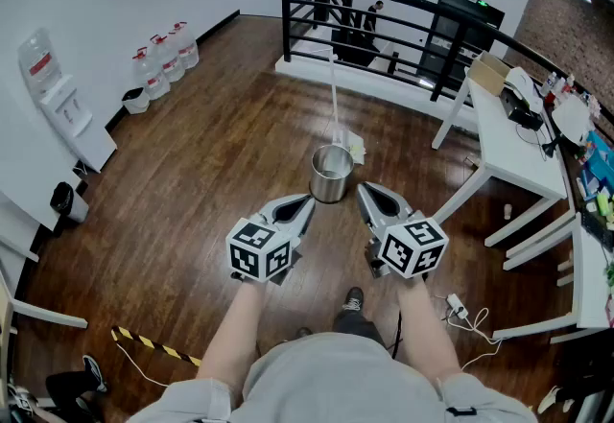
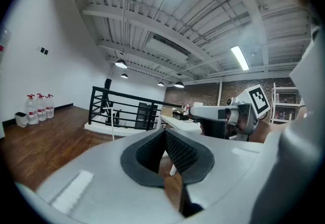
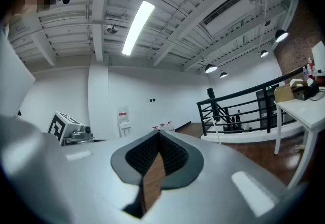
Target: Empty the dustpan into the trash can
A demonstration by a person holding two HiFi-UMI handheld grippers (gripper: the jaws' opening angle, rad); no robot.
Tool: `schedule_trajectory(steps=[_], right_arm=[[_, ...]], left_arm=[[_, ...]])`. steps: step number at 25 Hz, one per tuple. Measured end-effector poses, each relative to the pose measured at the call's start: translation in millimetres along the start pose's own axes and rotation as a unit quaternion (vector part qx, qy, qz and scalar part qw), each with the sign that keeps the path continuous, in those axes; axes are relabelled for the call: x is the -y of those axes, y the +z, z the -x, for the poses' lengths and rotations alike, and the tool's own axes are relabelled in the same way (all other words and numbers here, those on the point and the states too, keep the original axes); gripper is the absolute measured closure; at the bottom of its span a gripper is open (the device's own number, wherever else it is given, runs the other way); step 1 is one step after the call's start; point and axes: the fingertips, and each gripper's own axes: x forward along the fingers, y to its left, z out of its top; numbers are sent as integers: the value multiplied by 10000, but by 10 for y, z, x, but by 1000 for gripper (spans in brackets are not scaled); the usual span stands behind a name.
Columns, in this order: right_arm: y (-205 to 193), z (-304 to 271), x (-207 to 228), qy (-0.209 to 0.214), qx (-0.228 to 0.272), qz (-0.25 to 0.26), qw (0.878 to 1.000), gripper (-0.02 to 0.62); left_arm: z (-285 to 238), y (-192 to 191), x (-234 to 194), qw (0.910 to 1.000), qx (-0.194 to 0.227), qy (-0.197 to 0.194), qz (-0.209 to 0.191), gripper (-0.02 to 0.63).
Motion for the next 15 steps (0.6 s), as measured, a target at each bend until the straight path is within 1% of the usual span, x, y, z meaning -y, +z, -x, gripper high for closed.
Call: schedule_trajectory(steps=[7, 11, 15], right_arm=[[-55, -299, -9, 112, -53, -51, 9999, 595], [-38, -692, -9, 292, -84, -7, 9995, 595], [-62, -1215, 67, 433, -146, 172, 9988, 595]], left_arm=[[36, 78, -344, 9998, 41, 179, -78, 601], [1, 153, -694, 9993, 74, 353, -66, 601], [-118, 257, -1151, 9985, 104, 534, -104, 600]])
